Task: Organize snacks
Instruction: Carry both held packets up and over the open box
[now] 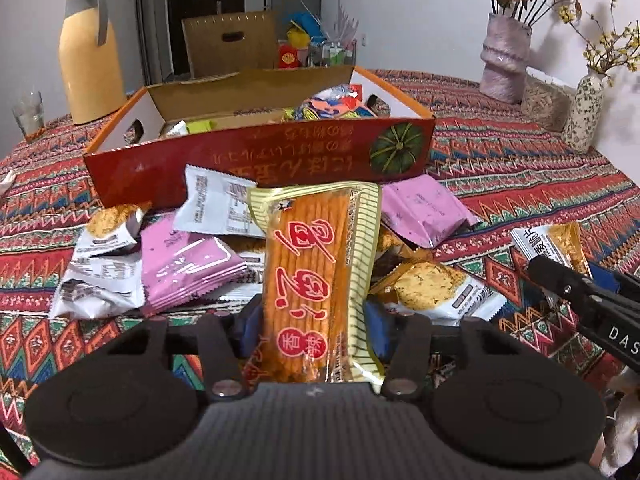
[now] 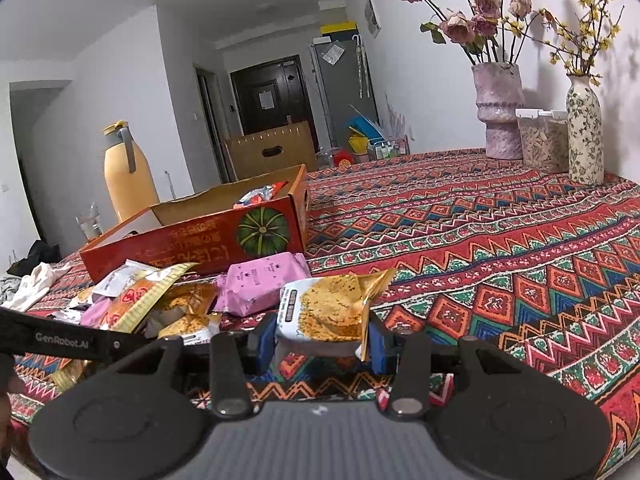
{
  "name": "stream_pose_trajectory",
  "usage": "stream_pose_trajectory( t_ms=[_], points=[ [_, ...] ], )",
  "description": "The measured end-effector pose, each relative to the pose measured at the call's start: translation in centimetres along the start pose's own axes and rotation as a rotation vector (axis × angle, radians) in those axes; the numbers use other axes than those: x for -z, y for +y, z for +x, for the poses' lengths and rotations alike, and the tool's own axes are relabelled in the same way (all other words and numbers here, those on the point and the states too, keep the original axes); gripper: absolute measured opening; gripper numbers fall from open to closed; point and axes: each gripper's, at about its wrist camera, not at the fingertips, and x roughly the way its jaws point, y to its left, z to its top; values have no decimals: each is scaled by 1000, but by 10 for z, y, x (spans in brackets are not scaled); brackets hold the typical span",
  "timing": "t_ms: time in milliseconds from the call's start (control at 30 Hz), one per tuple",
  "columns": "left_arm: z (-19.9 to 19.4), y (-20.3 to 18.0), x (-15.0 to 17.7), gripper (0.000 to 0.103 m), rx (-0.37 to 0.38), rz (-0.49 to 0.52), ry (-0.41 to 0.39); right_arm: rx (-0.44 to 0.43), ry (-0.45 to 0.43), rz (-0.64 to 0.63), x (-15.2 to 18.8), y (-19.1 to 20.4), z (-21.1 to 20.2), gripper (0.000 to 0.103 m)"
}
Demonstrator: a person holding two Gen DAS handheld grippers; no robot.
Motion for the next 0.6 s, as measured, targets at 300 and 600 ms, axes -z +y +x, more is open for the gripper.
stream_pose_trajectory(
  t_ms=[300, 600],
  points=[
    [-18, 11, -3, 50, 10, -18, -56, 4, -17, -26, -6, 12, -6, 44],
    [-34, 23, -20, 50, 1, -32, -128, -5, -40, -60, -23, 30, 0, 44]
  ],
)
